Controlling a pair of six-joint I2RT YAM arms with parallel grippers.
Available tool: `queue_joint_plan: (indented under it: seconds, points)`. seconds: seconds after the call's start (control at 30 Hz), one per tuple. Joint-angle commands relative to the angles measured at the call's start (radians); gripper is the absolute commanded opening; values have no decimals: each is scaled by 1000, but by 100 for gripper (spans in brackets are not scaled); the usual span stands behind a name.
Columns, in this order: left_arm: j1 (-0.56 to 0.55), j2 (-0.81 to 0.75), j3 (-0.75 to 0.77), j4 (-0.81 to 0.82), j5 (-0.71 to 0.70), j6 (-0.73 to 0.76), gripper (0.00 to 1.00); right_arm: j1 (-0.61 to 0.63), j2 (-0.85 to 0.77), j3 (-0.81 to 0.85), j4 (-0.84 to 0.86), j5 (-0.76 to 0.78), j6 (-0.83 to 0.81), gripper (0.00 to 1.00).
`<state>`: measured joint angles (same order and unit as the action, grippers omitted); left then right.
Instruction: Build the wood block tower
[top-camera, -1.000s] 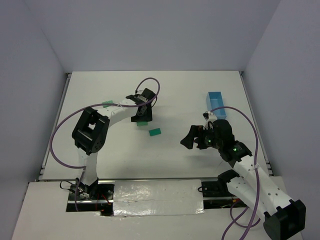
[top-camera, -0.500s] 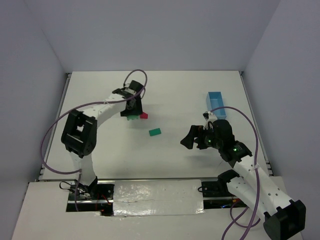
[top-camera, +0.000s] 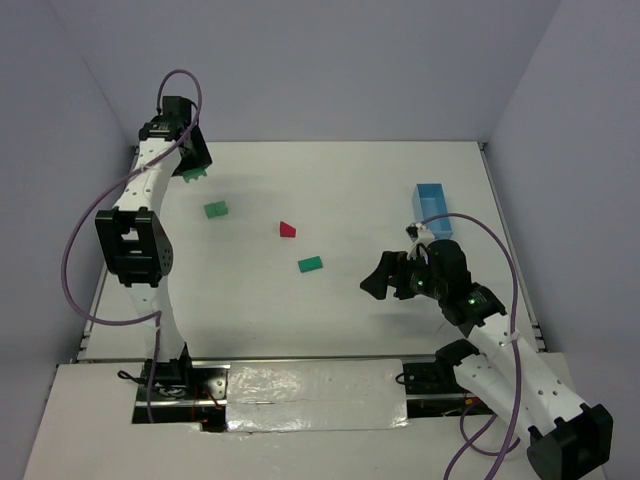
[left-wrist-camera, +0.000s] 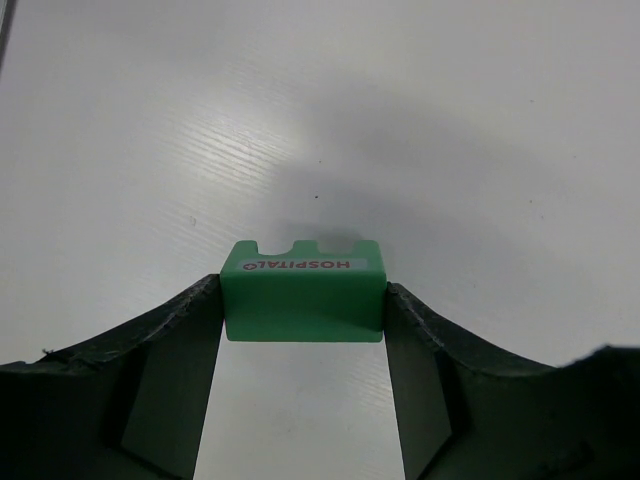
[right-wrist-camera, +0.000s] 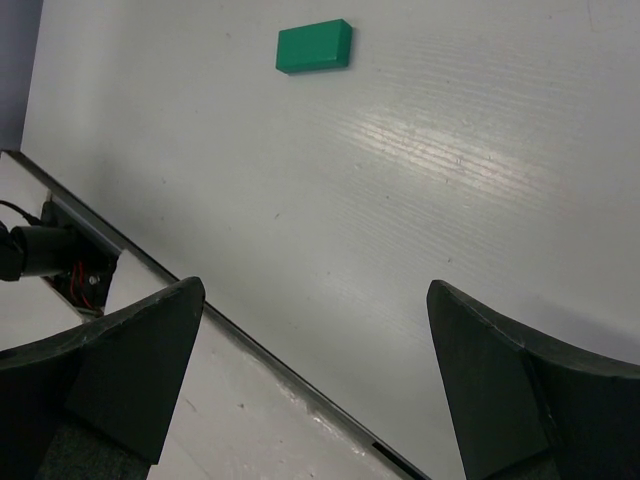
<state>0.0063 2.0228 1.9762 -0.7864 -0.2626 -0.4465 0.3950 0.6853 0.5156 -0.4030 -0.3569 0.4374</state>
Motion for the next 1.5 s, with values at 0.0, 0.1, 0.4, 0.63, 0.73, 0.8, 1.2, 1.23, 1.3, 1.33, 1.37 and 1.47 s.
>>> queue_joint_plan:
  seconds: [0.0,0.1,0.4,0.63,0.73,0.8,1.2,1.23,1.3,1.33,1.37,1.47]
  points:
    - [4,50,69,-54,43,63,33,4,-6,-11,55,-24,-2,100]
    - [21,51,41,-24,48,51,35,5,-3,-11,53,-22,-3,100]
    - [20,88,-4,-13,83,5,37,4,3,-11,55,-24,-3,100]
    - [3,94,-30,-2,69,-6,42,5,5,-12,56,-28,-5,100]
    - [-26,103,-37,-5,59,-17,44,4,5,-12,55,-25,-3,100]
    - [-34,108,-40,1,65,-17,45,5,5,-12,56,-25,-3,100]
    - [-52,148,-23,-28,30,2,48,4,-1,-14,56,-31,-5,100]
    - [-52,149,-27,-30,25,5,48,4,-1,-14,56,-31,-5,100]
    - [-52,154,-25,-36,22,5,48,4,-3,-15,58,-33,-5,100]
    - [-52,154,-28,-34,19,3,49,5,-3,-15,58,-33,-5,100]
    - [-52,154,-28,-36,20,5,49,5,-3,-15,56,-33,-5,100]
    - [-52,155,-30,-33,10,9,50,2,-4,-17,58,-34,-5,100]
